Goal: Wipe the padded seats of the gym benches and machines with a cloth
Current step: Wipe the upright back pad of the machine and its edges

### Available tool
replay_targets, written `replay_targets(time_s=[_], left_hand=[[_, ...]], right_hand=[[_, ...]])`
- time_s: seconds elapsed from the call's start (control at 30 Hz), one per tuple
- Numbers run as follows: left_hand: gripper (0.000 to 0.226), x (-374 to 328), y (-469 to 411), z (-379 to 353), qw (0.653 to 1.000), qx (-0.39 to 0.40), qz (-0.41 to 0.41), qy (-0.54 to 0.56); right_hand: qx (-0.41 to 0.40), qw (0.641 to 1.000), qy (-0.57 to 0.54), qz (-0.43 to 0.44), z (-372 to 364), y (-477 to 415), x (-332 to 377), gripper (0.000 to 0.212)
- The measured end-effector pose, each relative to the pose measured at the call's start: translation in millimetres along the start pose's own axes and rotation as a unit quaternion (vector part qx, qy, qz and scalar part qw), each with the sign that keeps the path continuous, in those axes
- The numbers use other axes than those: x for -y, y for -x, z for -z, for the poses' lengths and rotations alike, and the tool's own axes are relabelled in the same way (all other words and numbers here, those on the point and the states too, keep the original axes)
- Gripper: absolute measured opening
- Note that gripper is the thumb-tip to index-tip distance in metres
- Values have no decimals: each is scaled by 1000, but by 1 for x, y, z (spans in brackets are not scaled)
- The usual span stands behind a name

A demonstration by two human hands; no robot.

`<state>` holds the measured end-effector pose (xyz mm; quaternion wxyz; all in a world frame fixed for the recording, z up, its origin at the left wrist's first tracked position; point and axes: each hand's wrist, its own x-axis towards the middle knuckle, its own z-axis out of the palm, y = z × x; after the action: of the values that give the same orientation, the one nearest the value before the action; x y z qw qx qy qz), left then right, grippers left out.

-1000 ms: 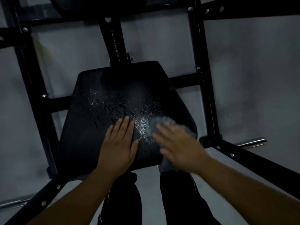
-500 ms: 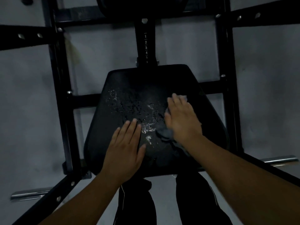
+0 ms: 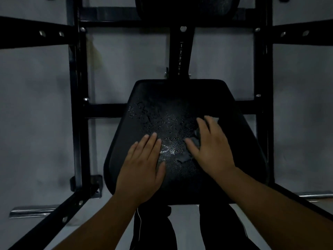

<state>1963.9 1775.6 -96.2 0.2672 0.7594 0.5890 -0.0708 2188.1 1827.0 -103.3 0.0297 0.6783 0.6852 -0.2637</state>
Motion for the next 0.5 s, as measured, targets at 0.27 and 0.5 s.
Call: replay_targets(time_s=[0.27,0.5], left_hand=[[64,1,1,2,1000,0,-4,16],[61,10,-8,5,999,-17,16,37]], right_hand=[[109,977,22,184,14,22,-37,59],[58,981,-24,183,-24,18,56,51]])
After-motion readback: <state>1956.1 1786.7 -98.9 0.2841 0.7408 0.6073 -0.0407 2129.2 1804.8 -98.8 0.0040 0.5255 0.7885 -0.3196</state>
